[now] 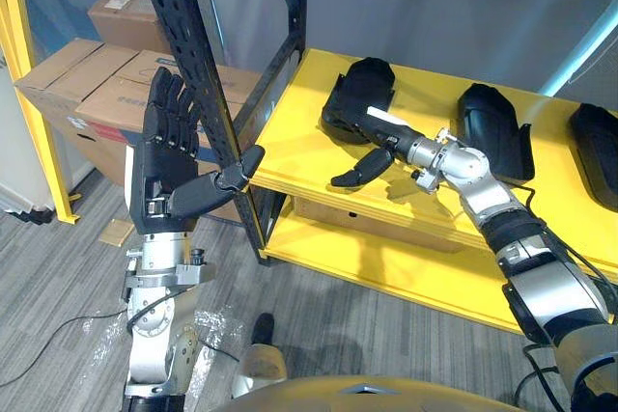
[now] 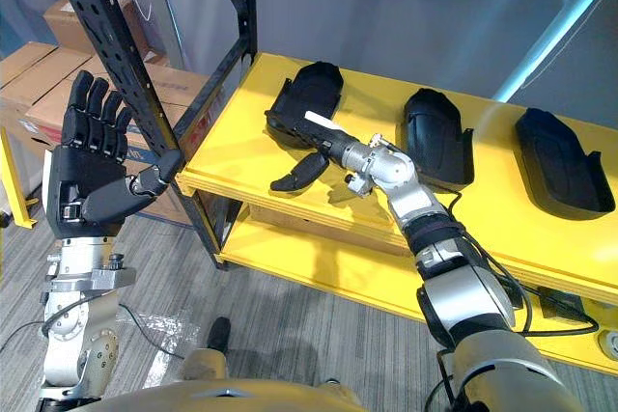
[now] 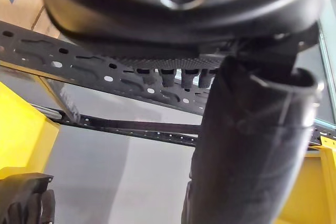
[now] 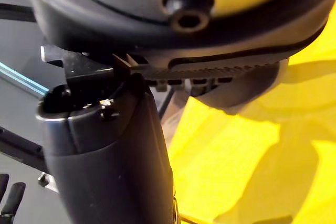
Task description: Walk over and take three plastic housings, then place them on the shelf
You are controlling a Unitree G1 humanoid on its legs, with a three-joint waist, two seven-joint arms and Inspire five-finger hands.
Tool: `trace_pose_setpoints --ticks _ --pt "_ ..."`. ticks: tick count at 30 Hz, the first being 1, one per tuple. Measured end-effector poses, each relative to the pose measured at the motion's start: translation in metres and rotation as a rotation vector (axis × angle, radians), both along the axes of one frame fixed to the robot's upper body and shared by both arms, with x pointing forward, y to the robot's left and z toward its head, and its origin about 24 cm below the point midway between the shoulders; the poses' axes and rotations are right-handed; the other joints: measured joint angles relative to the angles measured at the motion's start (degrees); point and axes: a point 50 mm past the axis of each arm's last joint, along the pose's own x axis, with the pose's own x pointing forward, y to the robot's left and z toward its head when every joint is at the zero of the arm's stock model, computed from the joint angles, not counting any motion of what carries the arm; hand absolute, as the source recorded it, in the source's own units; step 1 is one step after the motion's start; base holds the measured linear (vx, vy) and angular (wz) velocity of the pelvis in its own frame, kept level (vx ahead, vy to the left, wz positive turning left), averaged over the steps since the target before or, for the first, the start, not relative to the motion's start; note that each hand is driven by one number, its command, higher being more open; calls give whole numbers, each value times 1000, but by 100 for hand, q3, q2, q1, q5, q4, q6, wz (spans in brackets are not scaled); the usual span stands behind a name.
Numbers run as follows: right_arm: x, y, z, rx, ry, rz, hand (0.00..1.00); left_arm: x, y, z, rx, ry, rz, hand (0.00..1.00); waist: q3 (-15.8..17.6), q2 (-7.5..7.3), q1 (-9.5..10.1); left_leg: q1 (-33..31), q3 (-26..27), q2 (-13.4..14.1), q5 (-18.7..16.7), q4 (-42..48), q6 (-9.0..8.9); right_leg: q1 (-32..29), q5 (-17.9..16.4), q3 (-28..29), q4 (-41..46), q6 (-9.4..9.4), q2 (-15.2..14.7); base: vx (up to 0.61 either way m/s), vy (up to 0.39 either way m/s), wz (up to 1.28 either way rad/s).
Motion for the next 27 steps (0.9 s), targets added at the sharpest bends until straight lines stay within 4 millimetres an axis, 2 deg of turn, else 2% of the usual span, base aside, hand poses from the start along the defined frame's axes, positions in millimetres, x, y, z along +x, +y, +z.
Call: trace_pose_setpoints --ticks 5,22,27 --pt "0 -1 -2 -8 16 3 100 4 -1 2 4 -11 -6 100 -3 -2 -13 24 147 15 -29 0 85 6 0 41 -1 -1 1 -12 -17 -4" --pt "-1 -13 -1 -58 48 16 100 4 1 0 8 3 1 100 -15 -11 -22 84 216 24 -42 0 102 7 0 108 0 -1 1 0 -3 -2" --pt "-3 -18 -2 -81 66 18 100 4 1 0 7 4 4 100 -49 45 -30 107 226 3 -10 0 28 4 -3 113 24 -5 -21 0 -2 -1"
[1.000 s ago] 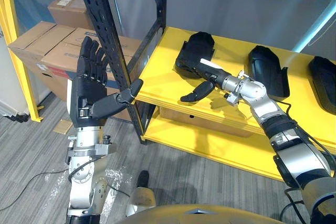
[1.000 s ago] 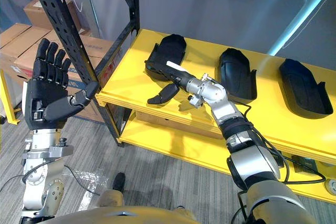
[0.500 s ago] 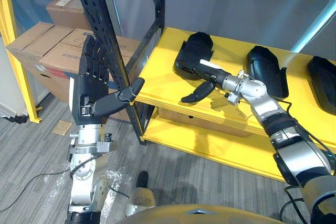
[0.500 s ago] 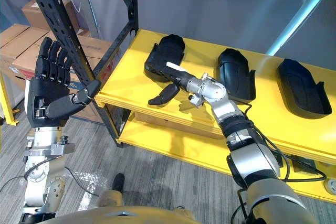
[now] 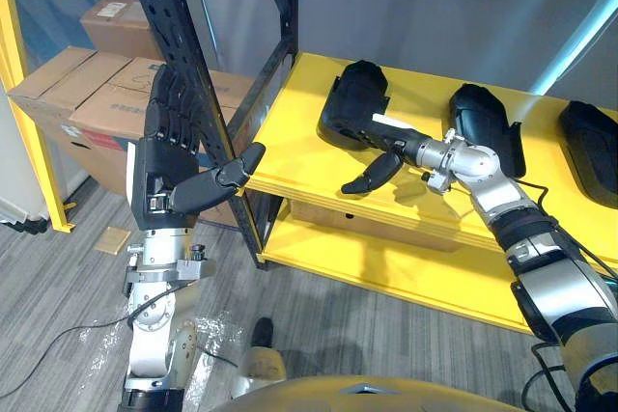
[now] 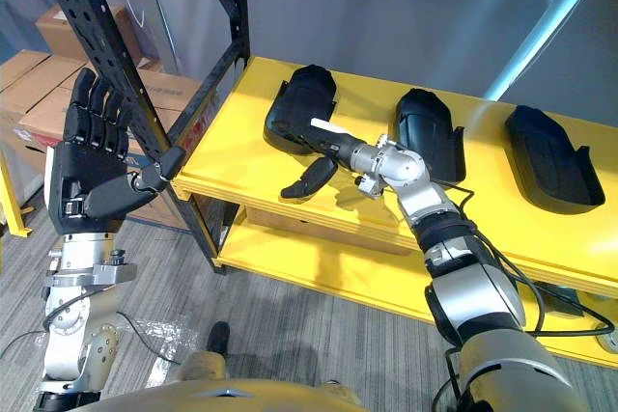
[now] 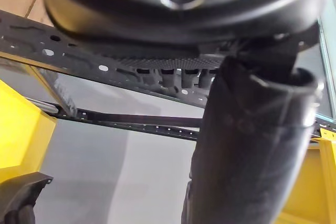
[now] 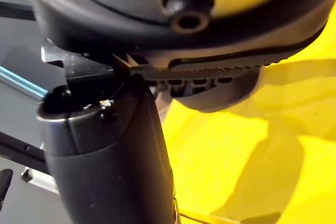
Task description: Walk over and take three plastic housings, then place them on the shelf
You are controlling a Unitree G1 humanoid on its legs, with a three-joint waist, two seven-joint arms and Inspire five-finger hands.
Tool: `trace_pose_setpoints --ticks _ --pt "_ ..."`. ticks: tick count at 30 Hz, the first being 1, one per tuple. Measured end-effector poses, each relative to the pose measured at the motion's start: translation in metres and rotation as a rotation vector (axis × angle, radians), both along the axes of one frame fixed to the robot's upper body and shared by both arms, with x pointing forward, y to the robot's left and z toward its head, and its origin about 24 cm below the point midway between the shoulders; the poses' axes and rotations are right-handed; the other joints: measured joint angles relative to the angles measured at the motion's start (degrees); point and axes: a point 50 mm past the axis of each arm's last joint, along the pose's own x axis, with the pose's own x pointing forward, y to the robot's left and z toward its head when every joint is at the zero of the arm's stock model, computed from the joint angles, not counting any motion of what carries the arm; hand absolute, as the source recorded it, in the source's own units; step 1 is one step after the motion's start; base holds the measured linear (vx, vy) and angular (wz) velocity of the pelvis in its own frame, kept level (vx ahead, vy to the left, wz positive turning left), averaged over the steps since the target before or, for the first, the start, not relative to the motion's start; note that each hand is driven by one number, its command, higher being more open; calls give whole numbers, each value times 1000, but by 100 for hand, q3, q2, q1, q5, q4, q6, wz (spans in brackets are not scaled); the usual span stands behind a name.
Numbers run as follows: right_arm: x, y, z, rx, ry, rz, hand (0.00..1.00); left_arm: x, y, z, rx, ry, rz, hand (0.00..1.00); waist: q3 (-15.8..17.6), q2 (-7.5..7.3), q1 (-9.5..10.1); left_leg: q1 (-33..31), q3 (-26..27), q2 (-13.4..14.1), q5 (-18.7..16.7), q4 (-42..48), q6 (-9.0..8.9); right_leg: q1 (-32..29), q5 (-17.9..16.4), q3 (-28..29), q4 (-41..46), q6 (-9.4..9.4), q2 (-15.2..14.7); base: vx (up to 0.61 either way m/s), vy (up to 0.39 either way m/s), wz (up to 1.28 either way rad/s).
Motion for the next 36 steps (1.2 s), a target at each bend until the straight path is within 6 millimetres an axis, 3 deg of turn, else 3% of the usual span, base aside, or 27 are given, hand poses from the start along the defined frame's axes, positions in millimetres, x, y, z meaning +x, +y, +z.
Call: trace_pose_setpoints --ticks 12,24,27,33,36 --pt "-2 -3 -3 -31 25 19 100 -1 -1 -1 -21 2 9 100 -57 92 -12 2 -2 6 -13 0 -25 -20 -41 5 48 -40 -5 0 0 0" --pt "-3 4 0 -29 -47 43 100 0 -5 -2 -3 14 -16 100 -57 -26 10 -4 29 10 -37 0 22 -16 -32 29 8 -29 0 0 0 0" --pt "-3 5 4 -7 -104 27 100 0 -4 -2 -8 16 -10 100 -52 -36 14 5 30 5 7 1 -39 -13 -30 21 9 -30 -3 0 0 0" --pt "-3 2 39 34 -264 10 100 0 -5 -2 -31 10 -5 100 -53 -28 -38 15 30 8 68 0 -138 -31 -31 45 47 -30 -8 -11 -3 0" --pt "-9 -6 80 55 -421 13 100 -1 -5 -3 -66 0 5 100 -54 -24 -110 14 54 19 64 0 -153 -85 -33 84 103 -29 -11 -42 -7 -6"
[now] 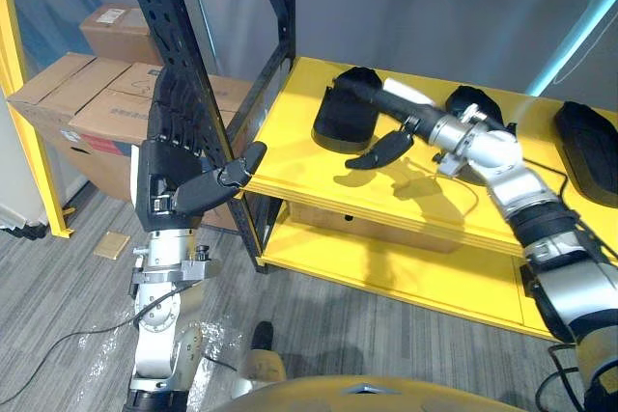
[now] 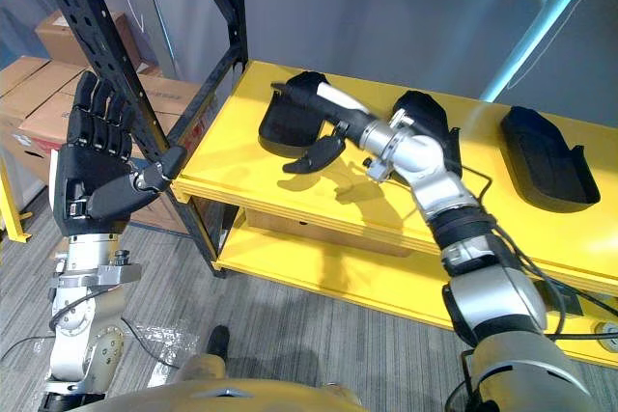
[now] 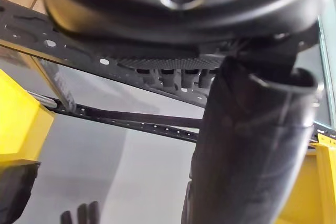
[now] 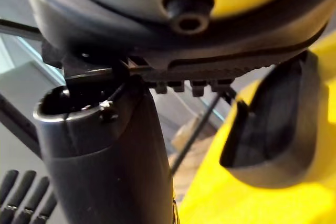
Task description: Walk over and take three plastic housings, then place them on the shelf
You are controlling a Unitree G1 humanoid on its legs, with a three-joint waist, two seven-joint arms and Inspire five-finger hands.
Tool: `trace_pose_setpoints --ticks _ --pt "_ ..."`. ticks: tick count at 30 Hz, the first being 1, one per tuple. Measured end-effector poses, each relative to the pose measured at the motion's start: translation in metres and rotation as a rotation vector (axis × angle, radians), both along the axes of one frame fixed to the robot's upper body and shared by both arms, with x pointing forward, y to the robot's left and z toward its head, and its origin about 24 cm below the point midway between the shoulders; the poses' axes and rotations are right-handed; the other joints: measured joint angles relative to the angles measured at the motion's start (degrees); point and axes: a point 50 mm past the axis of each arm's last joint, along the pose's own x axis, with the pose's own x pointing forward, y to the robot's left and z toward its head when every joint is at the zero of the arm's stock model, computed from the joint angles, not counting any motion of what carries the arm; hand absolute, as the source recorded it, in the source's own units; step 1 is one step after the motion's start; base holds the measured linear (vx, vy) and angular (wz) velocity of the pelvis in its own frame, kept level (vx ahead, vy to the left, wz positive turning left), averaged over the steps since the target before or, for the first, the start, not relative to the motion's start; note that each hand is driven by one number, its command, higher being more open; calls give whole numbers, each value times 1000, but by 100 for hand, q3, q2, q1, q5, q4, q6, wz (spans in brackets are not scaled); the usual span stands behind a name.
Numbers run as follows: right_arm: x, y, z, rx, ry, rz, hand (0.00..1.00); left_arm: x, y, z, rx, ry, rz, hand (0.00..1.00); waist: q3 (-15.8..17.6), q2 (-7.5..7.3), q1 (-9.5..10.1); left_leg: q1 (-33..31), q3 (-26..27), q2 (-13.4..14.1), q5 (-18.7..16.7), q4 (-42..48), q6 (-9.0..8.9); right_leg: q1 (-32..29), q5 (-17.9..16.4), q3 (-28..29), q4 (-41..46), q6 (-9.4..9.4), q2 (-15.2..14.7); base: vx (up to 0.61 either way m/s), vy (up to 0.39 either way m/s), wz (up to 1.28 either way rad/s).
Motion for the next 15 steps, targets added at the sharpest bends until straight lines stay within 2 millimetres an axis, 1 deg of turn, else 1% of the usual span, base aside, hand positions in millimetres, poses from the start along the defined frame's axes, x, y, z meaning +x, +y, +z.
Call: trace_pose_setpoints --ticks 1,2,3,5,6,7,8,9,10,11,12,13,14,15 --pt "-4 -3 21 13 -81 1 100 -1 1 1 -2 -6 8 100 1 2 -56 -4 26 3 -17 0 -21 -26 2 24 7 1 0 -40 -2 -14" --pt "-11 -8 44 63 -167 0 100 -1 2 2 -4 -17 17 100 2 3 -102 2 75 8 -39 0 -49 -55 8 80 7 6 -1 -35 -1 -16" --pt "-15 -11 55 97 -212 -2 100 -1 3 2 -4 -21 23 100 2 3 -127 5 98 9 -39 1 -49 -69 11 113 7 10 -2 -26 1 -21" --pt "-34 -28 93 244 -406 -48 100 -3 9 3 -14 -29 72 100 -2 14 -253 -1 188 11 -36 1 -45 -145 26 192 13 26 -14 -15 0 -19" --pt "-40 -36 99 277 -452 -74 100 -4 11 3 -18 -27 87 100 -3 15 -279 3 195 8 -36 1 -44 -145 26 214 12 27 -19 -6 -3 -10" --pt "-54 -54 105 350 -541 -141 100 -5 15 2 -25 -20 121 100 -6 15 -308 7 201 7 -36 1 -44 -145 25 224 11 26 -21 -2 -6 -4" --pt "-68 -71 103 411 -603 -207 100 -6 20 3 -24 -19 161 100 -8 19 -342 7 211 8 -35 1 -42 -155 23 236 10 23 -21 -2 -7 -5" --pt "-74 -79 99 438 -620 -244 100 -7 24 4 -17 -18 192 100 -14 24 -357 9 228 9 -33 1 -38 -166 22 255 10 22 -20 0 -6 -15" --pt "-85 -95 86 489 -634 -324 100 -11 33 4 -3 -15 263 100 -54 37 -373 7 295 14 -36 1 -36 -219 22 314 10 22 -21 7 -3 -19" --pt "-91 -102 75 516 -628 -369 100 -14 37 4 7 -12 305 100 -92 46 -390 2 332 16 -40 1 -40 -248 23 336 9 22 -23 30 -6 -22" --pt "-101 -116 49 576 -601 -471 100 -21 49 3 23 -6 393 100 -150 57 -472 6 363 12 -41 1 -42 -257 21 361 0 23 -32 45 -13 -15" --pt "-116 -134 12 631 -543 -629 100 -32 63 3 31 -4 511 100 -199 93 -555 6 388 15 -59 1 -66 -278 13 380 -4 15 -32 44 -14 -14" --pt "-123 -141 -3 648 -513 -696 100 -36 68 3 23 -2 552 100 -219 114 -569 3 420 20 -63 0 -70 -309 14 414 -4 15 -30 34 -12 -17" --pt "-135 -150 -24 684 -463 -790 100 -43 76 2 7 -2 622 100 -240 152 -595 -3 468 24 -73 0 -83 -345 15 461 -5 16 -30 29 -10 -17"
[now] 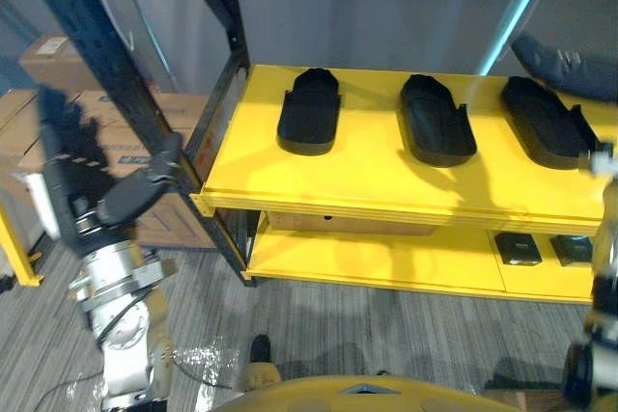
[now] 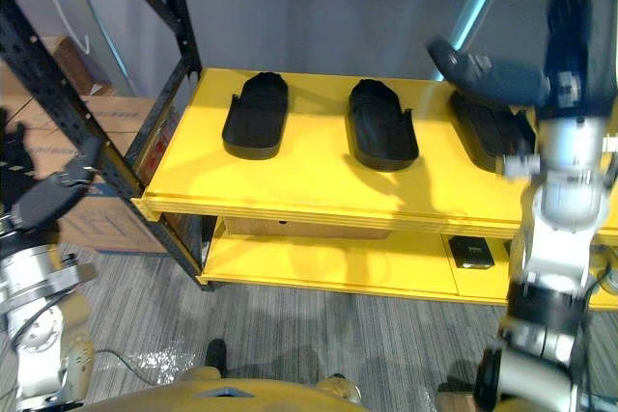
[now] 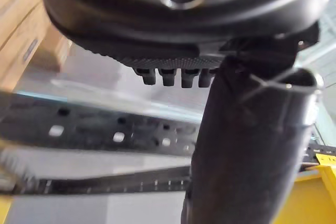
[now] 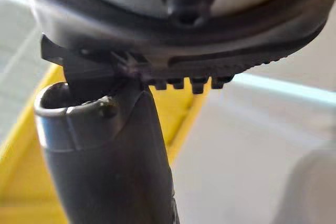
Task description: Walk over and take three plastic housings, then place them on the shelf
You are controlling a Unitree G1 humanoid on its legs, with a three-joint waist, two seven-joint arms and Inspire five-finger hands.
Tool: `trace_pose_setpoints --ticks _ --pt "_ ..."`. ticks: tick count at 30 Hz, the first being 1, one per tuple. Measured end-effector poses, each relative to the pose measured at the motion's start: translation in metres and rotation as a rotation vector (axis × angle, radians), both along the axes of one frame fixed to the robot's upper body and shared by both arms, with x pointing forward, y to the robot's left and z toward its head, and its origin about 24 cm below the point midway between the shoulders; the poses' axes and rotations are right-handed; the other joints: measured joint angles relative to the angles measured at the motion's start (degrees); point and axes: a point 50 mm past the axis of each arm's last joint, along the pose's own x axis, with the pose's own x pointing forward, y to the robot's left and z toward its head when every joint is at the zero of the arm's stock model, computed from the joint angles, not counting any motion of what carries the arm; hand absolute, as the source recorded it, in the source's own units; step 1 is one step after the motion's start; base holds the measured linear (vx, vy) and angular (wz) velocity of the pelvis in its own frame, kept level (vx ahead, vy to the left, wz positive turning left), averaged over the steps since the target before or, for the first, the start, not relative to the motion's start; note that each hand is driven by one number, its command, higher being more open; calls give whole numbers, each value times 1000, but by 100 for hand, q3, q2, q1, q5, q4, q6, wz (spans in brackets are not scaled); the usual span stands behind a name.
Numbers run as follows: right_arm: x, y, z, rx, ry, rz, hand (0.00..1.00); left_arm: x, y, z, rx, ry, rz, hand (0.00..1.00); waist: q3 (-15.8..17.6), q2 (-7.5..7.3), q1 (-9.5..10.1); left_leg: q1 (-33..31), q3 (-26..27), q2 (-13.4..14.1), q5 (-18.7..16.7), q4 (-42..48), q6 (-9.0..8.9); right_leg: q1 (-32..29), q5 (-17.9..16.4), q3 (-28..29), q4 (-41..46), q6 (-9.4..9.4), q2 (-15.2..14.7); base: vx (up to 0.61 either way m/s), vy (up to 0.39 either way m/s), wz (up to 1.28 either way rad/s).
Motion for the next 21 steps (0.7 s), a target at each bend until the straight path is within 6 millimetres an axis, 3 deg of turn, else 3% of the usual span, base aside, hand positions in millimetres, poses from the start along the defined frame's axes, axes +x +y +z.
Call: trace_pose_setpoints --ticks 1,4,9,13,14,15,16,19,21 --pt "-15 -9 -28 107 73 -66 100 -10 8 -2 -13 -4 103 100 -30 51 -79 2 21 1 -16 0 -20 -3 0 16 -12 1 0 29 -11 -14" --pt "-52 -16 -81 309 193 -179 100 -39 26 -5 -14 4 340 100 -80 127 -232 18 82 47 -46 1 -40 -14 2 70 -49 -4 42 24 -20 -12" --pt "-98 -5 -132 466 357 -221 100 -89 59 -21 -27 48 654 100 -250 165 -247 123 314 187 -141 2 -97 -38 10 288 -100 -22 166 3 -34 -25" --pt "-114 0 -180 627 534 -220 100 -99 71 -89 -182 358 653 100 -284 143 -232 204 353 189 -246 1 -20 7 -64 323 -102 -71 170 -35 -7 -4" --pt "-118 6 -215 734 672 -205 100 -101 69 -127 -284 539 583 100 -287 82 -226 205 353 181 -252 1 44 10 -73 324 -94 -76 168 -40 7 1" --pt "-120 10 -229 778 741 -197 100 -103 66 -142 -332 611 554 100 -290 59 -227 205 355 178 -253 0 54 10 -86 327 -97 -94 168 -39 10 1" --pt "-129 24 -264 900 900 -180 100 -104 55 -178 -456 766 458 100 -302 36 -202 203 360 168 -251 0 61 11 -91 342 -102 -98 162 0 0 0" --pt "-150 54 -305 1090 1089 -160 100 -111 23 -223 -634 976 293 100 -243 -25 -146 197 362 130 -256 -1 70 15 -113 385 -111 -110 138 0 0 0" --pt "-157 64 -316 1155 1132 -155 100 -117 9 -240 -729 1057 217 100 -206 -48 -126 215 371 94 -278 -1 101 27 -121 463 -116 -105 123 16 7 0"
